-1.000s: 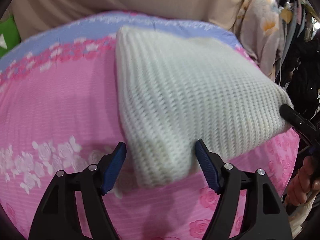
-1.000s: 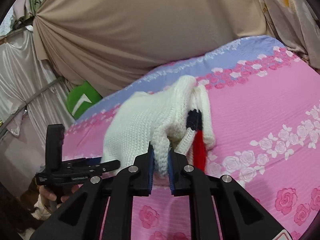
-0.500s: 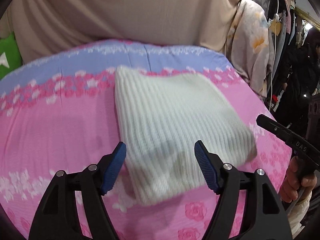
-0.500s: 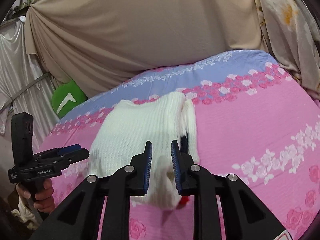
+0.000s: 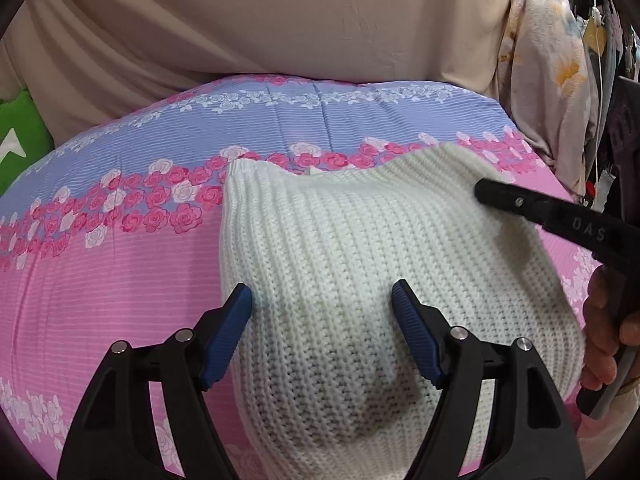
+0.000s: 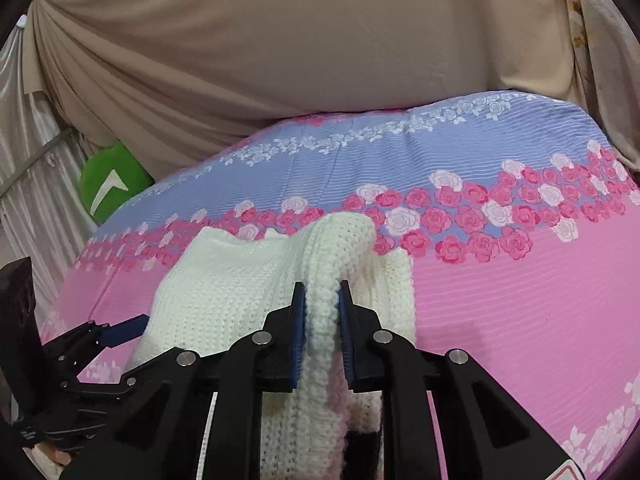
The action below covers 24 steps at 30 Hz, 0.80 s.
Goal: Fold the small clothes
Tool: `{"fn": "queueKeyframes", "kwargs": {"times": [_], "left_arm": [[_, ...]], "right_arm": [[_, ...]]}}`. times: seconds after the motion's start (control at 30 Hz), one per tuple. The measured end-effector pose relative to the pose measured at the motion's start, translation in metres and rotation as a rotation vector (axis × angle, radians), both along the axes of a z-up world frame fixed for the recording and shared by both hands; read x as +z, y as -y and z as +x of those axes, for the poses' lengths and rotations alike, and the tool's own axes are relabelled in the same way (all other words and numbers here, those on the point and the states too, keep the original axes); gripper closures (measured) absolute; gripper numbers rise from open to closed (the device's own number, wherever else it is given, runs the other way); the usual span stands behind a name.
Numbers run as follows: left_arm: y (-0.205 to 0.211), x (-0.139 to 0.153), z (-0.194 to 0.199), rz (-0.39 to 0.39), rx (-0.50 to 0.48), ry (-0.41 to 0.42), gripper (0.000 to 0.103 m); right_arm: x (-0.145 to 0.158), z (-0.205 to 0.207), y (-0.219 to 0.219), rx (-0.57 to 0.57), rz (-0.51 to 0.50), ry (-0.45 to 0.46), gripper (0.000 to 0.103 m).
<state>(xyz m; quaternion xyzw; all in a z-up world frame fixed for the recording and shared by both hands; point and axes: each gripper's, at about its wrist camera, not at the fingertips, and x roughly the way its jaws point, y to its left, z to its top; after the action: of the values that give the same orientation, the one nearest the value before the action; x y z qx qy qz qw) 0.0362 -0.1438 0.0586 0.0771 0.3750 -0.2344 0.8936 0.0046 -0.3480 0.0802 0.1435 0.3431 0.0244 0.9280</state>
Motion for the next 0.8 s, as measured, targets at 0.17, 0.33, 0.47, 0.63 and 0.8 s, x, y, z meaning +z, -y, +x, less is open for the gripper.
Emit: {"fn": "queueKeyframes", "kwargs": {"times": [0.17,0.33,0.47,0.63,0.8], "left_arm": [[0.005,-0.007,0.001,0.032,0.009,0.020,0.028],[0.006,-0.008,0.000,0.043,0.012,0.034,0.027],[0.007,-0.008,0.000,0.047,0.014,0.036,0.026],[0.008,-0.009,-0.001,0.053,0.019,0.042,0.026],[0.003,-0.005,-0.006,0.033,0.016,0.034,0.027]], "right_arm": [[-0.022,0.013,0.000,-0.033,-0.049,-0.085,0.087],[0.012,-0.037,-0.018,-0.057,-0.056,0.051,0.085],[0.015,-0.075,-0.034,-0.013,-0.039,0.095,0.085],[-0.003,-0.088,-0.046,0.006,-0.094,0.043,0.085],[-0.026,-0.086,-0.036,-0.021,-0.054,-0.007,0.092]]}}
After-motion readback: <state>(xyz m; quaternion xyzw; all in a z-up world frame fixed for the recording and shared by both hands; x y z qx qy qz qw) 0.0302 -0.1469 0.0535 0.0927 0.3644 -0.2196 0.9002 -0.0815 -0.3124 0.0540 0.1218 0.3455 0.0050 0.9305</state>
